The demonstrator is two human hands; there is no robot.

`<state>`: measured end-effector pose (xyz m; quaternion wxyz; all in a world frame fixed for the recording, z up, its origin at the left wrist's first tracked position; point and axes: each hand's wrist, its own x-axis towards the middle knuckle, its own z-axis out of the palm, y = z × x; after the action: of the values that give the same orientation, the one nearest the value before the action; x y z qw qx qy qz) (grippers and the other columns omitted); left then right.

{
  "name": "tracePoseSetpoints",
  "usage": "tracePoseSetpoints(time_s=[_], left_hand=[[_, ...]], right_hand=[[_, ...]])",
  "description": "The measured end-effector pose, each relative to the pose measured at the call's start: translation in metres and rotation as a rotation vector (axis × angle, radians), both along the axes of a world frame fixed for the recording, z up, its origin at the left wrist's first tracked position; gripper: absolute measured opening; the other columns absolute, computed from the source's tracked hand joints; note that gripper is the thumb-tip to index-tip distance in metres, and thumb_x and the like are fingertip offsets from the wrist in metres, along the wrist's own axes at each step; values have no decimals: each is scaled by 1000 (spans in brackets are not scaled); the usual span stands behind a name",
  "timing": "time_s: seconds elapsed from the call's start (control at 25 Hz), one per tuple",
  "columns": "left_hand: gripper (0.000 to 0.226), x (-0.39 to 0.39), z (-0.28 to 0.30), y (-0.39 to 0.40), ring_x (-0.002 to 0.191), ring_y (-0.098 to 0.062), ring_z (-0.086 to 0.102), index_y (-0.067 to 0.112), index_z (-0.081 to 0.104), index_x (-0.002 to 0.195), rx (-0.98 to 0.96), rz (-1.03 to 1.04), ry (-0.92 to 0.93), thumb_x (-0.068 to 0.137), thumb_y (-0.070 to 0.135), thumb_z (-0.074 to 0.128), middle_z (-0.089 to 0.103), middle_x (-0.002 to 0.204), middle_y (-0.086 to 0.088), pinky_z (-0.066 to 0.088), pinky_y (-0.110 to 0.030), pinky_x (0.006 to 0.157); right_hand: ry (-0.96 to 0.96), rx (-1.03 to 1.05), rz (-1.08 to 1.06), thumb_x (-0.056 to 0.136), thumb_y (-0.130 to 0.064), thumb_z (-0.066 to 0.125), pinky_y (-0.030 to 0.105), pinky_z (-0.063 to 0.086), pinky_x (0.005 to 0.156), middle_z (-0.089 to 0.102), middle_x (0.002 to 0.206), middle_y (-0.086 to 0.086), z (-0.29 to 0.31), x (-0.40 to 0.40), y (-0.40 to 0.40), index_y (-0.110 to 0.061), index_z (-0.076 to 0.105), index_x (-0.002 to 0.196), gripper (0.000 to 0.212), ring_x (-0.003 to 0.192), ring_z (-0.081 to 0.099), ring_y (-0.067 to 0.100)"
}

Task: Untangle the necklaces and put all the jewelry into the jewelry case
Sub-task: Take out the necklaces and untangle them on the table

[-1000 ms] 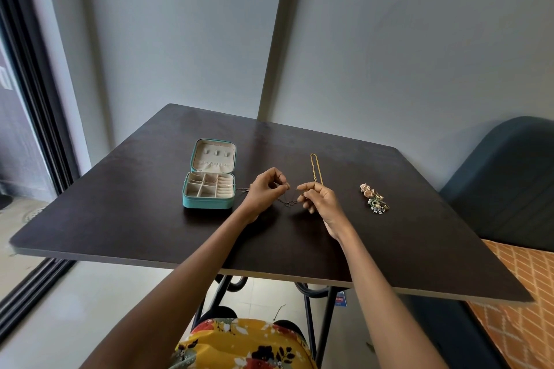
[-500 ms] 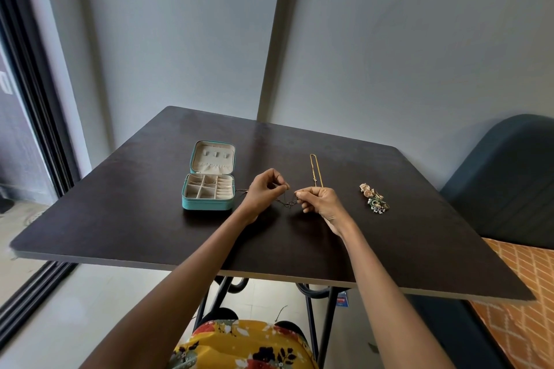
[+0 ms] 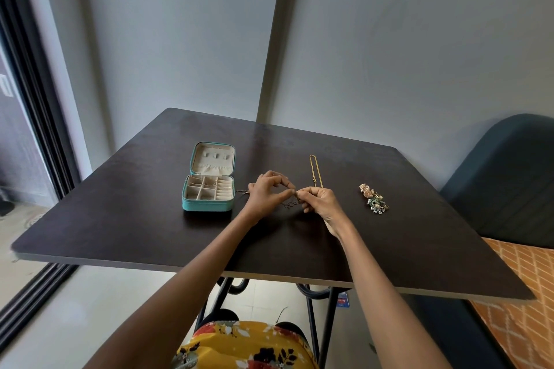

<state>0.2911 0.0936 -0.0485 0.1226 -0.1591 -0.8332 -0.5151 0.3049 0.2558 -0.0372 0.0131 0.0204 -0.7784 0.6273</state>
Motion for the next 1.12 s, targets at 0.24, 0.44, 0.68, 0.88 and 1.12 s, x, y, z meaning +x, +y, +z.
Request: tracePoseSetpoints(time_s=[0.24, 0.44, 0.68, 0.88, 1.12], left_hand=[[6, 4, 3, 0, 110, -9, 42, 27, 73, 80, -161, 115, 75, 79, 32, 71, 55, 112, 11, 15, -27, 78], [5, 4, 2, 1, 109, -10, 42, 28, 69, 79, -227, 136, 106, 78, 32, 70, 52, 114, 9, 16, -28, 78], [5, 1, 3, 0, 111, -12, 42, 21, 65, 81, -150, 169, 45, 79, 25, 65, 51, 116, 6, 17, -30, 82], [7, -3, -2, 1, 113, -14, 42, 20, 66, 85, -157, 178, -3, 83, 26, 63, 52, 116, 3, 17, -30, 83], [9, -4, -2, 0, 109, -12, 44, 18, 66, 88, -46, 108, -38, 88, 25, 60, 54, 110, 5, 21, -32, 89]], right_hand=[[-8, 9, -16, 87, -14, 65, 15, 45, 53, 62, 67, 1, 0, 2, 0, -7, 70, 84, 9, 56, 51, 6], [-8, 38, -28, 87, -15, 65, 15, 43, 51, 62, 65, -3, 2, 3, -3, -9, 70, 82, 9, 55, 51, 5], [-2, 40, -33, 87, -13, 64, 14, 40, 46, 56, 62, -3, 4, 6, -5, -14, 66, 74, 13, 51, 47, 3], [7, 3, -46, 85, -13, 64, 15, 35, 43, 55, 64, -3, 3, 6, -7, -16, 66, 71, 15, 53, 45, 3], [-3, -16, -33, 88, -10, 59, 14, 35, 41, 65, 72, -3, 6, 7, -7, -13, 65, 74, 15, 53, 48, 4]])
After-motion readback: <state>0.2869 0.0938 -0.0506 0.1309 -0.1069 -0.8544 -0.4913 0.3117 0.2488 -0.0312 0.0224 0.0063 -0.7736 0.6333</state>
